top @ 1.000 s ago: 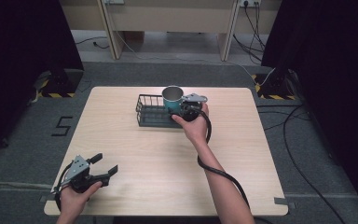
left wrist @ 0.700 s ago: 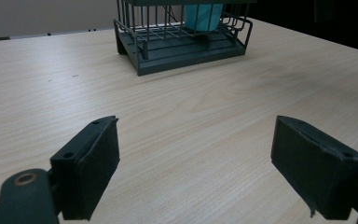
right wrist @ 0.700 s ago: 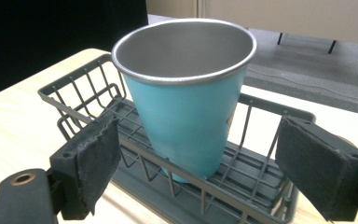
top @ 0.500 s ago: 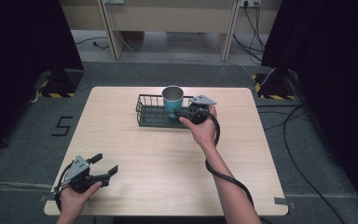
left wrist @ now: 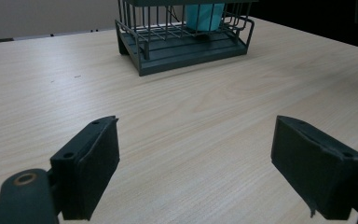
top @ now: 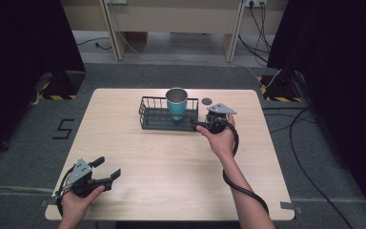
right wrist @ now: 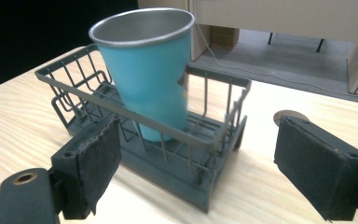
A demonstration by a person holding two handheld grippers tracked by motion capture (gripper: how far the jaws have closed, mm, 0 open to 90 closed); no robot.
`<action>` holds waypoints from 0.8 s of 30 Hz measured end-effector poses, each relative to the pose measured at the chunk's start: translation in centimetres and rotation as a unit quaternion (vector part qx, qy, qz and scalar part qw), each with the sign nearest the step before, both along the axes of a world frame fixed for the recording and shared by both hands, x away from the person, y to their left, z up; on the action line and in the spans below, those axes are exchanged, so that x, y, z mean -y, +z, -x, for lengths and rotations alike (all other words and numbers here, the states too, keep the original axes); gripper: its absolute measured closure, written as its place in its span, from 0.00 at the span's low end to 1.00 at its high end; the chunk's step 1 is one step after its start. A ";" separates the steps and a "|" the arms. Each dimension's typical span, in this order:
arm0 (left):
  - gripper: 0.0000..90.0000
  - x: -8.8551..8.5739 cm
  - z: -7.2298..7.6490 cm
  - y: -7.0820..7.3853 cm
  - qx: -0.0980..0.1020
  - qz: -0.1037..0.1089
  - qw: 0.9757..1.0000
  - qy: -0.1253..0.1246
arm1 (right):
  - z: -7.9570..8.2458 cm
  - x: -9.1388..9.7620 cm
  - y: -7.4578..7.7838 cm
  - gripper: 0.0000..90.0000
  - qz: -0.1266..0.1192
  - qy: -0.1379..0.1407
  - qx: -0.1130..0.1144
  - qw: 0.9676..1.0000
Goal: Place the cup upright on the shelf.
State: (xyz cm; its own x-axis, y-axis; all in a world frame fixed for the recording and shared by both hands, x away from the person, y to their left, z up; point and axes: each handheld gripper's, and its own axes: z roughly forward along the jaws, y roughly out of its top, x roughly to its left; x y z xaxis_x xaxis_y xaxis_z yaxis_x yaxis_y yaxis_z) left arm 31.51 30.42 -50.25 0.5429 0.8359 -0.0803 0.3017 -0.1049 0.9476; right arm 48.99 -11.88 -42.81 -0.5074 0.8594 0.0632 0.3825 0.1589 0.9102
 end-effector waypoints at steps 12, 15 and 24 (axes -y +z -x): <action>0.16 0.0 0.0 0.0 0.002 0.000 1.000 0.001 | 1.2 2.5 -0.3 0.17 -0.001 -0.012 -0.003 1.000; 0.16 0.0 0.0 0.0 0.002 0.000 1.000 0.002 | 1.6 3.0 -0.4 0.17 -0.001 -0.014 -0.003 1.000; 0.16 0.0 0.1 0.1 0.004 0.001 1.000 0.004 | 2.8 5.0 -0.9 0.17 0.000 -0.026 -0.006 1.000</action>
